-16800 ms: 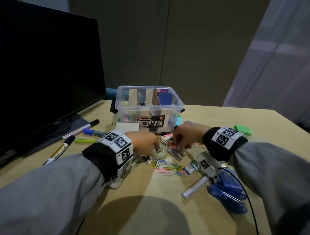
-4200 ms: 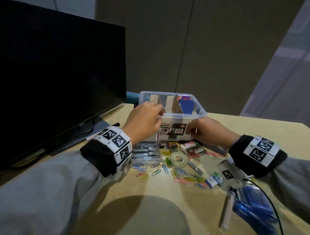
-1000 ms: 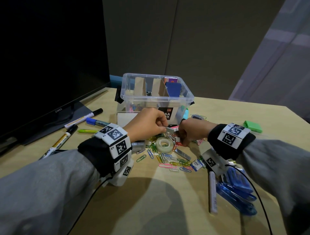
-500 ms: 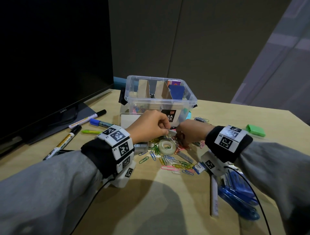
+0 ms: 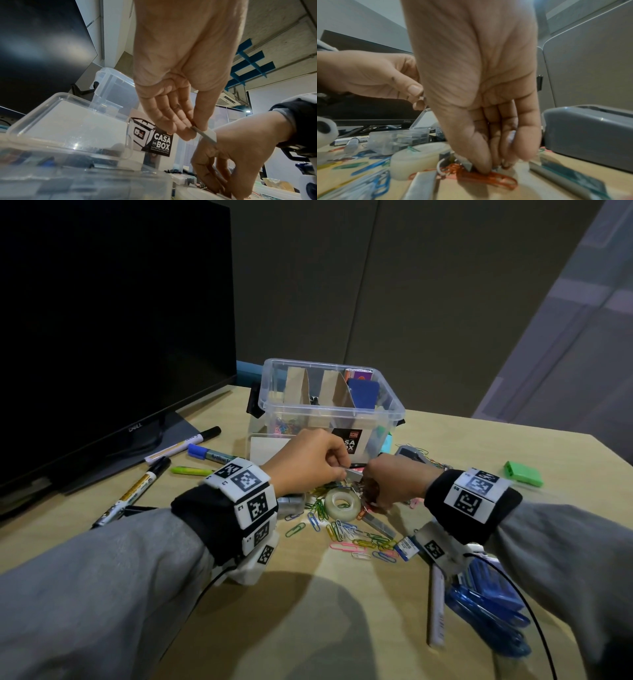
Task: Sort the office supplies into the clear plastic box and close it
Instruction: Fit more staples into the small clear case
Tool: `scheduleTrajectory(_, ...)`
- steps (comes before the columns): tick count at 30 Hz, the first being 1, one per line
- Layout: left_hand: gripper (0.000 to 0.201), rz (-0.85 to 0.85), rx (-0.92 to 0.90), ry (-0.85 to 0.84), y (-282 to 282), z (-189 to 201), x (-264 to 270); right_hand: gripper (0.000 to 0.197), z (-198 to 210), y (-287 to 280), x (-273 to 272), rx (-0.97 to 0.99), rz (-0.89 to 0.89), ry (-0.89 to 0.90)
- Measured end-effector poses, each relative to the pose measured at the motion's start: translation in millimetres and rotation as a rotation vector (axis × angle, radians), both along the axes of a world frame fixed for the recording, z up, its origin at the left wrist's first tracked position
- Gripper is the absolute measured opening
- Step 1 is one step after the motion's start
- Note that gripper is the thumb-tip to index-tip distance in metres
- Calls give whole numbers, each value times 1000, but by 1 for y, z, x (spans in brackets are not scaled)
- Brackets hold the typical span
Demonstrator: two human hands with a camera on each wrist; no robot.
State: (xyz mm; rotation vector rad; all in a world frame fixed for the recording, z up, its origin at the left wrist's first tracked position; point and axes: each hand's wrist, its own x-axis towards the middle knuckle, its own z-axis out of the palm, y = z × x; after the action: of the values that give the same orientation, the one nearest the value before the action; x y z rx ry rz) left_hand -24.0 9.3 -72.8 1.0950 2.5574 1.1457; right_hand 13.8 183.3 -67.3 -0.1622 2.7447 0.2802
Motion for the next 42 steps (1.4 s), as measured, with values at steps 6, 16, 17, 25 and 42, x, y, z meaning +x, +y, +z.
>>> scheduleTrajectory(6,10,15,-14,41,0,0,0,19,0,2,0,-18,-12,28)
scheduleTrajectory(16,8,7,-94,107,6,-4,6,14,-3,2,4,0,33,79)
scheduleTrajectory(17,8,3,-95,105,7,-4,7,14,-4,2,5,-10,34,82)
scheduleTrajectory(25,9,8,-94,72,7,-4,6,17,-5,6,7,-95,26,72)
scheduleTrajectory(42,9,38,-74,51,3,-3,4,5,-4,5,8,-160,99,99)
